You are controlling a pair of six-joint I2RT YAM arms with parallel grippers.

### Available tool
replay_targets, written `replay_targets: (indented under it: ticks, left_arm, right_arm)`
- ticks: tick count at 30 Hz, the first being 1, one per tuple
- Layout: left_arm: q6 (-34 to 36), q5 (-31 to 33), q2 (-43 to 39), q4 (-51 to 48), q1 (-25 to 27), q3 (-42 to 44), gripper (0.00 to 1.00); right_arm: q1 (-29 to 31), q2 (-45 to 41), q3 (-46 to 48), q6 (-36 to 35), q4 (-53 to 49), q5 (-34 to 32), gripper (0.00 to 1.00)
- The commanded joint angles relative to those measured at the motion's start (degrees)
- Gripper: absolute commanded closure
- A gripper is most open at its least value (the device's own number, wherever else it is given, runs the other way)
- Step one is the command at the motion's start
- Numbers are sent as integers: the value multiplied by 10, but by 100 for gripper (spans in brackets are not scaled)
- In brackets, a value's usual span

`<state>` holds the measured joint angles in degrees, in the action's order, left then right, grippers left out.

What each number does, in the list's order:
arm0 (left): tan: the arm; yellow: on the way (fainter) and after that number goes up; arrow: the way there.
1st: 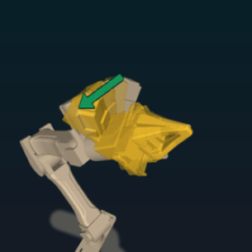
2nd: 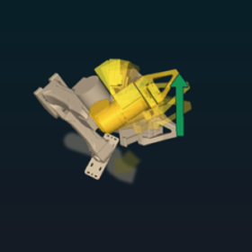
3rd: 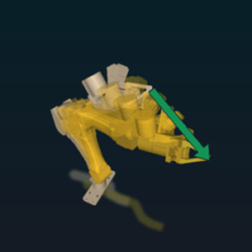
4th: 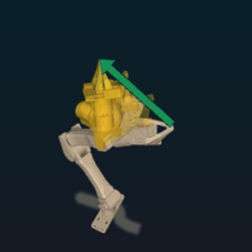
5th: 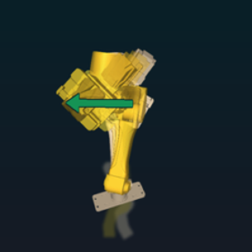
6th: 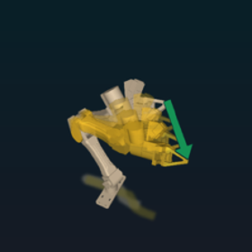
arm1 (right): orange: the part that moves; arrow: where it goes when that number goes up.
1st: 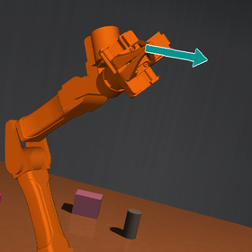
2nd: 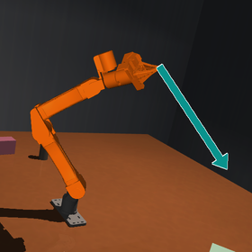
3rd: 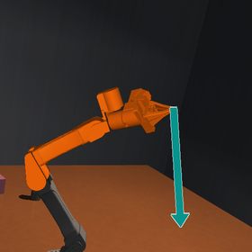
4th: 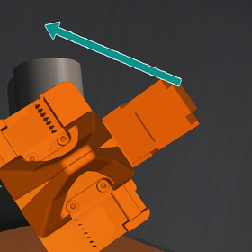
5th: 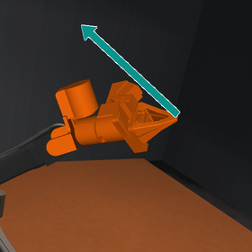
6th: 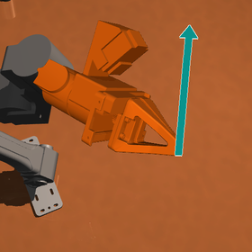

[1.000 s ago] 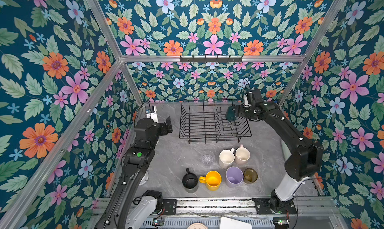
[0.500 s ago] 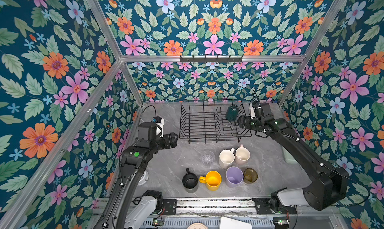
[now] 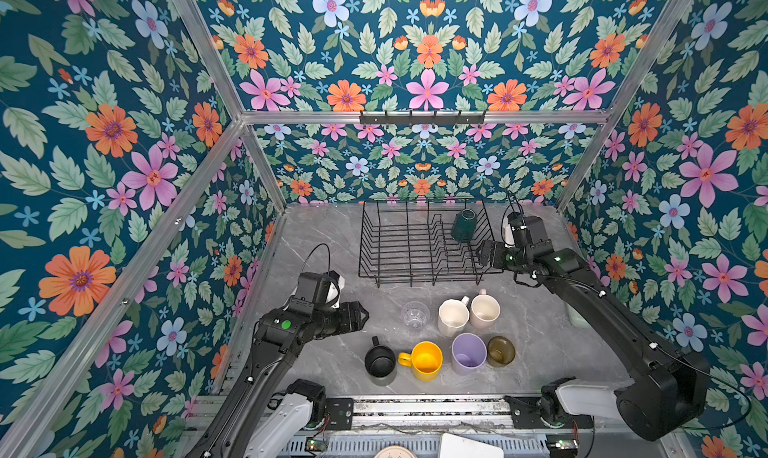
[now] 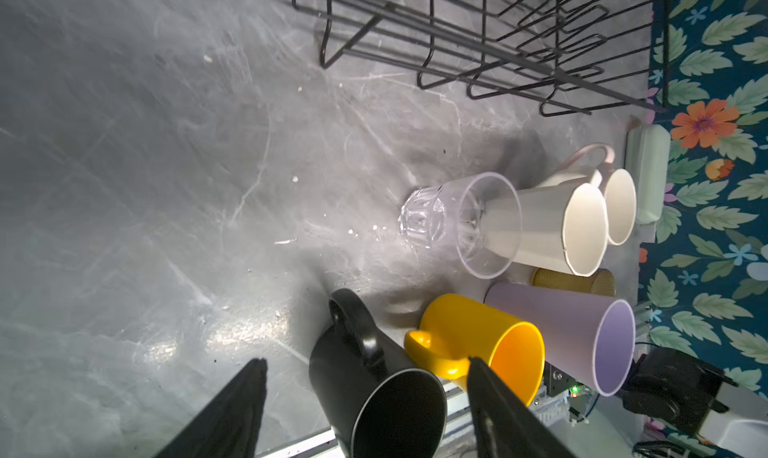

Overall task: Load the cups into the dish rack
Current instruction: 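Raise the right gripper from the rack while the left gripper reaches toward the black mug, then close the left gripper on the black mug's rim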

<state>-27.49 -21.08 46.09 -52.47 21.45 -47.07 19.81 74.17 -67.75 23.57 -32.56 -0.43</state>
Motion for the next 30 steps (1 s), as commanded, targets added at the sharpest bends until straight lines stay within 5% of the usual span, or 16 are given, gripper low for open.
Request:
replay_targets:
  ticks: [1,8,30]
  left_arm:
    - [-38,10,-6,-7,24,8,28]
    - [-81,52,-6,-29,97,17,33]
    - [-115,52,-32,-33,190,76,47]
  right_arm:
    - [1,-6,2,-1,21,-7,1]
    - [1,-7,10,2,28,-9,1]
    - [1,-2,20,10,42,-9,1]
